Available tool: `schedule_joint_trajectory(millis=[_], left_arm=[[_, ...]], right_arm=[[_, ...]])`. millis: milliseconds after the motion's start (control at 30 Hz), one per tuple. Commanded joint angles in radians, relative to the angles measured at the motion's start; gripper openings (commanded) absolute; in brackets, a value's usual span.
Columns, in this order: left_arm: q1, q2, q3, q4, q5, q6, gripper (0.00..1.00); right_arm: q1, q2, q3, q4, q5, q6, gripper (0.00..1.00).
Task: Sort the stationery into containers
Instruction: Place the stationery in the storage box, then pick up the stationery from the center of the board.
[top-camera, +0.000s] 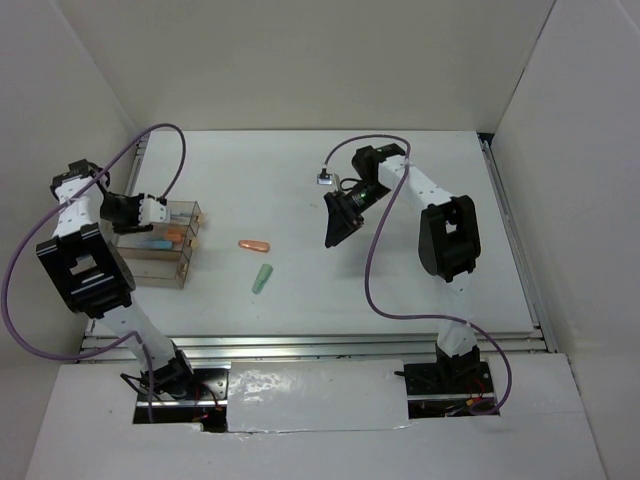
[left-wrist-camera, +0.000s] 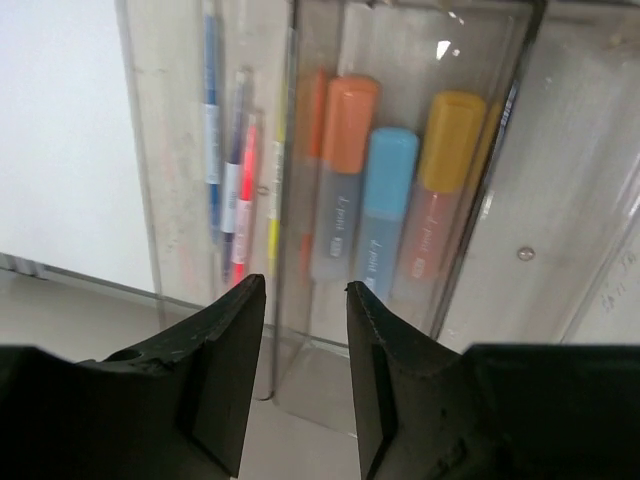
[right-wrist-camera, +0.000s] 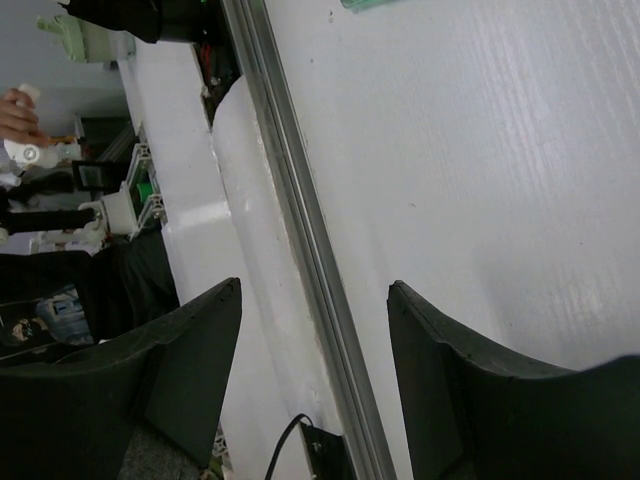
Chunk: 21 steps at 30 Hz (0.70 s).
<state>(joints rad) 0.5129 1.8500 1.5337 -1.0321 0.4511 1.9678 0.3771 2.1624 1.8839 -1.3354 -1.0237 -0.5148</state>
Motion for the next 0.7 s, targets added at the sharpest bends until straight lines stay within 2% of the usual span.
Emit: schedule_joint_trajectory(millis=[0,67,200,400,667], left_arm=[[-0.026,-0.064,0.088,-0.1,0.147,0.257,0.5],[-0.08,-0.086,0.146,-0.159,0.228,0.174,0.5],[-0.256,-0.095,0.223,-0.189,0.212,-0.085,0.51],[-0.485,0.004,0.262,-0.209,0.219,-0.222,0.54],[-0.632,0.161,0.289,-0.19,0.221,-0.303,0.64]], right_arm=[[0.008,-0.035,-0.017,-0.082,0.001,-0.013,0.67],[0.006,-0.041,-0.026,-0.073,0.002,-0.011,0.67],[0.006,-0.042,-0.043,-0.067,0.007,-0.013,0.66],[0.005,-0.067,-0.097,-0.038,0.019,-0.014,0.66],[-0.017,-0.095,-0.157,-0.015,0.04,-0.016,0.65]])
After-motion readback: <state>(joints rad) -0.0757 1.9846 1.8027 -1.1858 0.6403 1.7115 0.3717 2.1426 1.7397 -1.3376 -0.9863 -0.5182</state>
